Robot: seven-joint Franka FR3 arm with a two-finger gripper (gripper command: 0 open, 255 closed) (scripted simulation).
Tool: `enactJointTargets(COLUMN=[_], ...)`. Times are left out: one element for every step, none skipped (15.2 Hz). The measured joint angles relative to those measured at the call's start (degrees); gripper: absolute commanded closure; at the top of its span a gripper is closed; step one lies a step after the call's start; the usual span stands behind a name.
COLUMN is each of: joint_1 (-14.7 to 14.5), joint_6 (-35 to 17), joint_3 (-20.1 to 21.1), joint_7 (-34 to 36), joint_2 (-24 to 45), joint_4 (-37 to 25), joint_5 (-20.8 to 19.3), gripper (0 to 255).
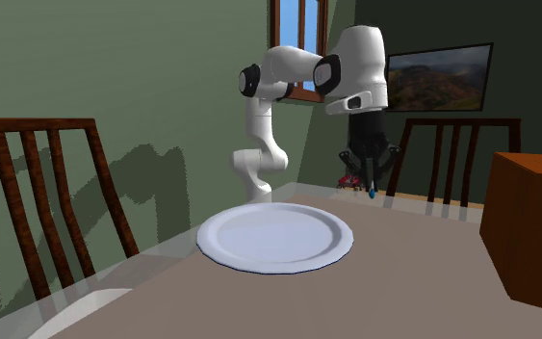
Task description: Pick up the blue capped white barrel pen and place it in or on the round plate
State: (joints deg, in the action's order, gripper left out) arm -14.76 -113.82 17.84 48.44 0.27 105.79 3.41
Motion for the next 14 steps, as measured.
enactJointTargets(joint_1=[0.04,0.07,0.04,0.07,0.09,0.41,0.75,1.37,2.12,2.70,3.37,4.01,4.64,5.16], joint_6=[0.88,1.55,2.45,3.43,3.71,3.88,4.37,4.27,4.39,4.68,4.89,5.43,5.54,5.90], joint_3=[-0.04,-0.07,-0.04,-0.06,-0.09,-0.41,-0.74,-1.38,-2.14,-2.71,-3.36,-4.00,-4.61,-5.10], joint_7=[-0.05,-0.06,0.06,0.05,0.01,-0.64,-1.31,-2.59,-4.08,-5.22,-6.59,-7.88,-9.14,-10.16], joint_2=[-0.13,-0.16,-0.26,-0.36,-0.34,-0.28,-0.65,-0.62,-0.11,0.43,0.20,0.74,1.16,1.55], joint_4=[-0.75,-1.40,-2.21,-3.10,-3.40,-3.57,-3.66,-3.54,-4.03,-4.75,-4.63,-5.61,-6.03,-6.67], joint_5=[0.04,0.03,0.04,0.06,0.05,0.12,0.32,0.49,0.53,0.53,0.79,0.82,0.90,0.94], gripper=[255,255,255,255,255,255,255,255,255,255,255,255,255,255])
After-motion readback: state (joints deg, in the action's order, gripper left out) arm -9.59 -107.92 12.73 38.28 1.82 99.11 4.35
